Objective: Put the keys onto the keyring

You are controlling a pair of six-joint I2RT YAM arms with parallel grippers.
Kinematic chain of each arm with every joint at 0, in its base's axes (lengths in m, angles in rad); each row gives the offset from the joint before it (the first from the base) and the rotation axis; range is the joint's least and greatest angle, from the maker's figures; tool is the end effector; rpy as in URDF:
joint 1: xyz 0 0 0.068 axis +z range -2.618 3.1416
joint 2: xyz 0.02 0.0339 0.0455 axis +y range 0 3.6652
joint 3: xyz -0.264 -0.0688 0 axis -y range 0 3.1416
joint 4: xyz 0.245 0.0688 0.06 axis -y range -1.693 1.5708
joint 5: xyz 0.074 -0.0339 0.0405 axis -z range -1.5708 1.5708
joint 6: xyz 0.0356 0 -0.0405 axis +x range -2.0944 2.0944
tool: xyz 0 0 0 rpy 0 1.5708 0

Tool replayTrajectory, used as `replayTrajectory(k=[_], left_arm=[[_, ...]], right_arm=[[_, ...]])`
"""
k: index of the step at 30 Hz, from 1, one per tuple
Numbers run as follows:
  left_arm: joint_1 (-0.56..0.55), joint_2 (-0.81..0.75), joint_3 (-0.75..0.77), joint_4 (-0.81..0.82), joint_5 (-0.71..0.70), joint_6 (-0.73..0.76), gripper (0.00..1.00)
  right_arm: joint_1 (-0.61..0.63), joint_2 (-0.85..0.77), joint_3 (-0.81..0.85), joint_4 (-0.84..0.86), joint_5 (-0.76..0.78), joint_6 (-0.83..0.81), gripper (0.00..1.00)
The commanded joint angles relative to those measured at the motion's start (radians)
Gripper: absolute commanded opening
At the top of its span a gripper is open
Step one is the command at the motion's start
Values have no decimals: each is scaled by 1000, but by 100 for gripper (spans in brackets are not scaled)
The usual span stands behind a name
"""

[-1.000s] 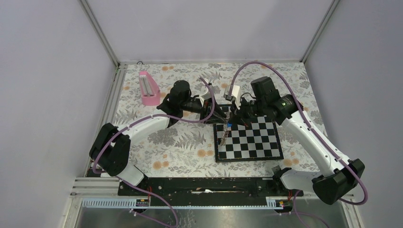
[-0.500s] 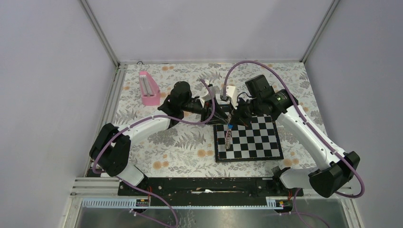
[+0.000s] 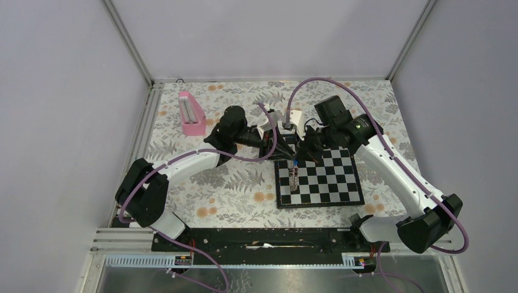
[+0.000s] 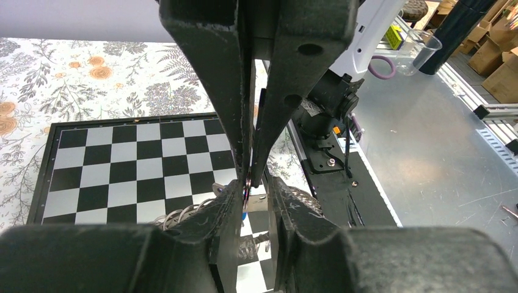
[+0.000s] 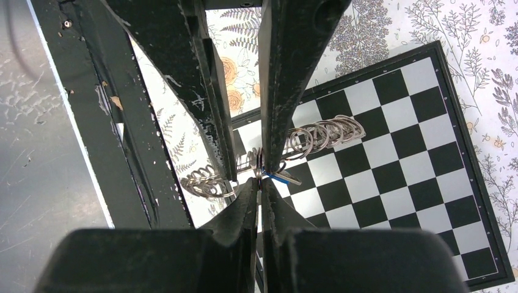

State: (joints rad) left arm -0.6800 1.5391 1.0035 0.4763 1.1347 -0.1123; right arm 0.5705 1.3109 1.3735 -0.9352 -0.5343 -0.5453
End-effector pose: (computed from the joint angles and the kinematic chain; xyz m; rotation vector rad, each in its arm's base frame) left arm 0.2455 -0.2400 0.2987 1.3407 1.2394 -1.4894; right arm 0.2092 0.1558 0.3637 -1.4576 1.8891 0.6607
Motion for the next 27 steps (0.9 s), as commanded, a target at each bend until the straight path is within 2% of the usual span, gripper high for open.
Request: replayTrajectory(k=[1, 6, 21, 27], left_arm=[[-9, -13, 2, 73, 34, -16, 23], [-9, -9, -1, 73, 34, -17, 17], [-16, -3, -25, 77, 40, -7, 16], [-16, -3, -23, 82, 43, -11, 7]], right_arm=[[11, 1, 37, 11, -13, -6, 0], [10, -3, 32, 19, -13, -3, 0], [11, -17, 26, 32, -7, 2, 0], [11, -18, 26, 35, -8, 3, 0]])
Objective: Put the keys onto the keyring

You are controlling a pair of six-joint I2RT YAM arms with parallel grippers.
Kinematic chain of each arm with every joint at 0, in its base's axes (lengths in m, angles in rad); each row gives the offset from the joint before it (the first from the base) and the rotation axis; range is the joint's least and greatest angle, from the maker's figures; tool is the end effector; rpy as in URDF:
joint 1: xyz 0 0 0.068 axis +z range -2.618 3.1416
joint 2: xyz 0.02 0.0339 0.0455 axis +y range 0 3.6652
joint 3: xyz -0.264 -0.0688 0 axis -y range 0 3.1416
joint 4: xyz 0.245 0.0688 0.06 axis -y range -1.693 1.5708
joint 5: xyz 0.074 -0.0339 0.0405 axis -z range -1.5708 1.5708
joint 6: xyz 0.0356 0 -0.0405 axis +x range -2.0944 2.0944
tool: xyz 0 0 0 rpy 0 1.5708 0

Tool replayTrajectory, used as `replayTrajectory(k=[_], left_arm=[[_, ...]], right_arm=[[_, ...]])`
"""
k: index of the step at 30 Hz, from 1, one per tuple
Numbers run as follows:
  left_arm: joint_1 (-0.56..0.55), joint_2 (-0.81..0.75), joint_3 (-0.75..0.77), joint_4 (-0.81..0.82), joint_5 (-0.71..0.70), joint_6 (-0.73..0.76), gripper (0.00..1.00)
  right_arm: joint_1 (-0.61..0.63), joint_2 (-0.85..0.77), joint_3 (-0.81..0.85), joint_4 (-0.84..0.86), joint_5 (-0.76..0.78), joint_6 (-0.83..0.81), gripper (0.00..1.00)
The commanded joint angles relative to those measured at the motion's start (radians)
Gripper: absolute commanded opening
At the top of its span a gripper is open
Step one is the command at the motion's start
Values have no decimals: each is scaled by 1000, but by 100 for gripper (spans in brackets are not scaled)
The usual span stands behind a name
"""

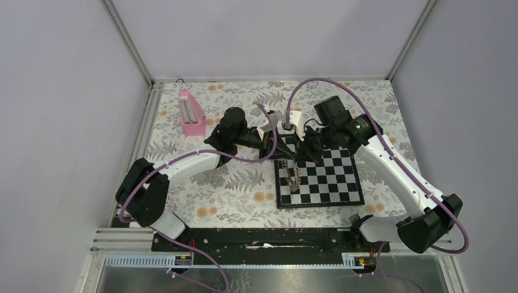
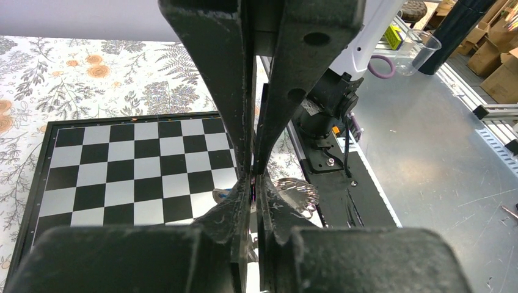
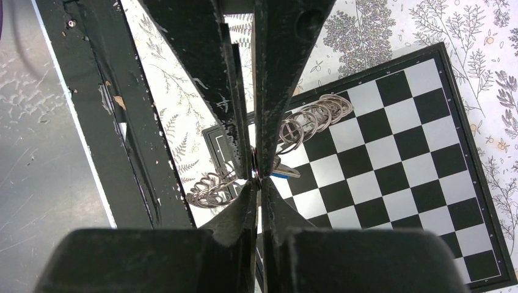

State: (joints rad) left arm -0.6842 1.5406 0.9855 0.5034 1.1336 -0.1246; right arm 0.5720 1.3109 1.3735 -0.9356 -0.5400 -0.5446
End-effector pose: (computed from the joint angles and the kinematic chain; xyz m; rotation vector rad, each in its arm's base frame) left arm 0.2437 -0.2404 0.2946 1.3383 1.2402 -1.4971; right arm 0.2088 0.1562 0.3637 -1.4600 1.8865 0.6686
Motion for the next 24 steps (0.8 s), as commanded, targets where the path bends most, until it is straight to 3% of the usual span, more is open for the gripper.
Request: replayTrajectory(k=[1, 8, 13, 17, 24], left_arm=[[-12, -5, -5, 57, 43, -2, 6], [-12, -3, -5, 98, 45, -41, 0], [-7, -15, -12, 170, 64, -110, 0], [5, -27, -47, 352, 81, -254, 0], [11, -31, -99, 602, 99, -459, 0]], right_arm=[[9, -18, 24, 37, -2, 4, 0], [9, -26, 7, 44, 3, 4, 0], [9, -54, -13, 70, 21, 7, 15], [9, -103, -35, 107, 35, 2, 27], [9, -174, -74, 154, 3, -28, 32]])
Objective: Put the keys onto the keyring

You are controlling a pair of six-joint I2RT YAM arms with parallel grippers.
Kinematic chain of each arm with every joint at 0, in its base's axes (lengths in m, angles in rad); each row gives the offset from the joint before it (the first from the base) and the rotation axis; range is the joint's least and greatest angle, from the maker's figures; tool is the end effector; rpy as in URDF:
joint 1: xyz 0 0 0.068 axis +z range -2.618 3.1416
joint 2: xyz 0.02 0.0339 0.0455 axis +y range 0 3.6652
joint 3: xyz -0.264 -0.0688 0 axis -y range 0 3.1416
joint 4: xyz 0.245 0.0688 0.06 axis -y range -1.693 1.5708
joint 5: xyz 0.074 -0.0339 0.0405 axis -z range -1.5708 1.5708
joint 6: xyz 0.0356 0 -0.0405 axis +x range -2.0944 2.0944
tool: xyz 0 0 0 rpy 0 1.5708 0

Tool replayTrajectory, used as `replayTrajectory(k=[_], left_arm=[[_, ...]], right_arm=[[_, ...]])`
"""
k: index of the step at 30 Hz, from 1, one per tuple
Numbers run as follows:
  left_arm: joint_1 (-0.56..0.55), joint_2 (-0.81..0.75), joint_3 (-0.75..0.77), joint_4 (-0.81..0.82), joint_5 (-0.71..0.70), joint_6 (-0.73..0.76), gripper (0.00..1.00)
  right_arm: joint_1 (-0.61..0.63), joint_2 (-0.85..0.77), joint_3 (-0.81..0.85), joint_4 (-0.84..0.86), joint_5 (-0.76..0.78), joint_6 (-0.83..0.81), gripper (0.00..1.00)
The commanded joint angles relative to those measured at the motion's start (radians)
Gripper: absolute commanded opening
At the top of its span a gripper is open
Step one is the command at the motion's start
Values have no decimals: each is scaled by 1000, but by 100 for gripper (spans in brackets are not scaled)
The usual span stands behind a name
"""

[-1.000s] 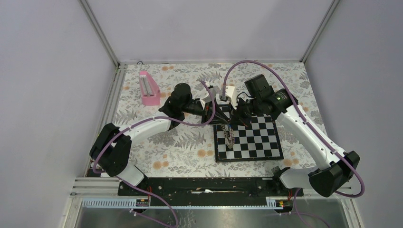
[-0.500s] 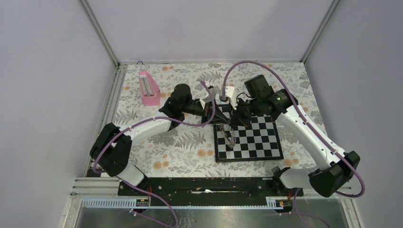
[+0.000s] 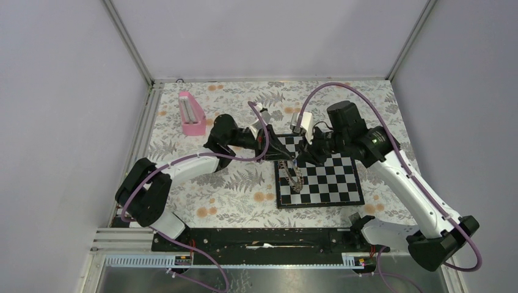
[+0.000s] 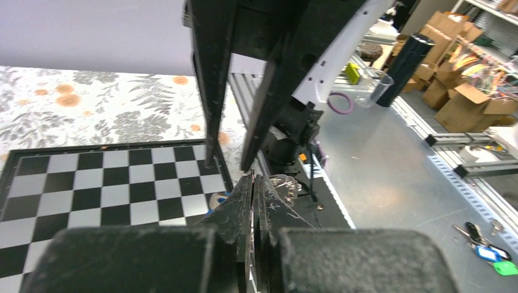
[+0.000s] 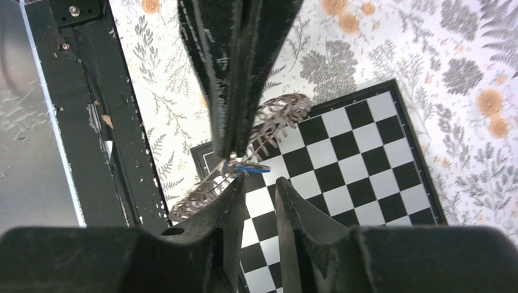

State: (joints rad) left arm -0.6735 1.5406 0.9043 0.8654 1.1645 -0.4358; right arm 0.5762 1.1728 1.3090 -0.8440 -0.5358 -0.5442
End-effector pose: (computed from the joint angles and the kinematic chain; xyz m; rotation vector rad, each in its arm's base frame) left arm 0.2379 -0.2317 0.3001 1.2517 1.1883 -1.6249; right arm 0.1844 0.1415 0.3816 -1.4151 1.7289 0.6247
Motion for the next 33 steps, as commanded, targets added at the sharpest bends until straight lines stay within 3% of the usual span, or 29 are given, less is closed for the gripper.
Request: replayTrajectory(k=[1, 14, 19, 25, 33], left_arm=[[2, -29, -21, 258, 71, -160, 0], [8, 62, -10, 595, 65, -427, 0], [12, 51, -14, 547, 31, -384, 0], [14, 3, -10, 325, -42, -239, 0], [14, -5, -24, 351, -66, -289, 0]], right_arm=[[4, -42, -11, 62, -14, -37, 32], [4, -97, -96, 87, -158, -94, 34], [4, -112, -99, 92, -147, -88, 34], [-1, -144, -102, 84, -140, -87, 35], [-5, -142, -127, 128, -142, -68, 42]])
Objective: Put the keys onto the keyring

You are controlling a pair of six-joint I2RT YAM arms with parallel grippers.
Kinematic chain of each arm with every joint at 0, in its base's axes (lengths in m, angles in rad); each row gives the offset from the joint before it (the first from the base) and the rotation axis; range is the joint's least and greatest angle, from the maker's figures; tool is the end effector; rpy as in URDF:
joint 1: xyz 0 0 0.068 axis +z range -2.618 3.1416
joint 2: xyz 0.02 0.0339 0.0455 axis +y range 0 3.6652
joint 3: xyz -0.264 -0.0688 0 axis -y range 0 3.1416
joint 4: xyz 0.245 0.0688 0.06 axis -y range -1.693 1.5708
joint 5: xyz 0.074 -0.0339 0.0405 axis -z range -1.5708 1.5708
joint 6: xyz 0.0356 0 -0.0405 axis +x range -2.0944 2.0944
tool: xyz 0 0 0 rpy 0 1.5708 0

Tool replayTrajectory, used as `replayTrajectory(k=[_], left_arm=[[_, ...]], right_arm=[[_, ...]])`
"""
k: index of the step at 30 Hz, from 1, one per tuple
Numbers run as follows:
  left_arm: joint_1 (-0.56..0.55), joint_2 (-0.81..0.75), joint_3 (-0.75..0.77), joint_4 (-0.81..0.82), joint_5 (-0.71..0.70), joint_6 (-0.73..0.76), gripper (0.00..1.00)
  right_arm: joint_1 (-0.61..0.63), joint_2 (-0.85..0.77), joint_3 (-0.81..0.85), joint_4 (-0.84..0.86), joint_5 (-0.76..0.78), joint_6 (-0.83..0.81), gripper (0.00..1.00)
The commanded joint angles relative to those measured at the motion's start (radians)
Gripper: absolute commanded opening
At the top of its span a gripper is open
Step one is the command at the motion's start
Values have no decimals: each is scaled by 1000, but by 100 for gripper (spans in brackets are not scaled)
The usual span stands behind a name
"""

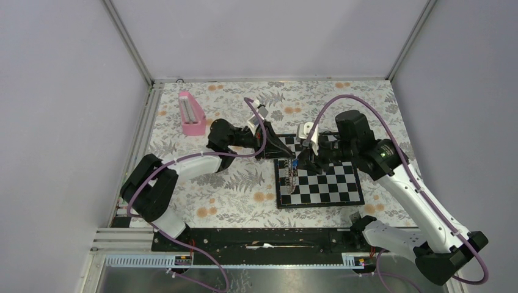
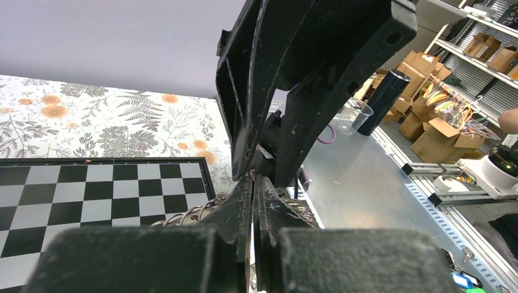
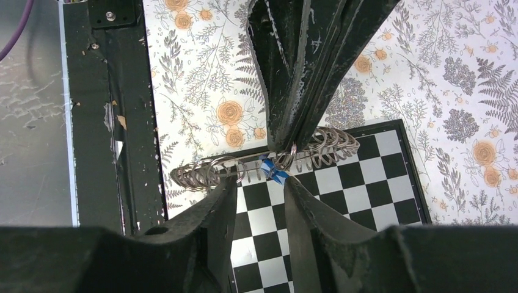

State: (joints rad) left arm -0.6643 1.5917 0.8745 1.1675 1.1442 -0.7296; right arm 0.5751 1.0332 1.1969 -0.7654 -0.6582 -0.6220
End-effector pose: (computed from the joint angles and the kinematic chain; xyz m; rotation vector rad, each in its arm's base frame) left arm 0.2394 -0.2286 0.3002 1.1433 1.1889 -1.7460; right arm 0.1568 0.1276 0.3816 -1.4759 1.5026 0.6822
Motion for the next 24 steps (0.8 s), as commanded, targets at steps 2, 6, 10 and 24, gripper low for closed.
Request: replayTrajectory(k=[2, 6, 10, 24], left_arm=[[5, -56, 2, 64, -50, -10, 0], [5, -55, -3, 81, -50, -32, 0], [3, -54, -7, 87, -49, -37, 0], [3, -40, -9, 99, -107, -67, 0]], right_arm=[[-4, -1, -27, 71, -8, 12, 42], [-3, 2, -48, 112, 3, 17, 41], [-3, 7, -62, 141, 11, 18, 40], [-4, 3, -102, 195, 16, 40, 13]])
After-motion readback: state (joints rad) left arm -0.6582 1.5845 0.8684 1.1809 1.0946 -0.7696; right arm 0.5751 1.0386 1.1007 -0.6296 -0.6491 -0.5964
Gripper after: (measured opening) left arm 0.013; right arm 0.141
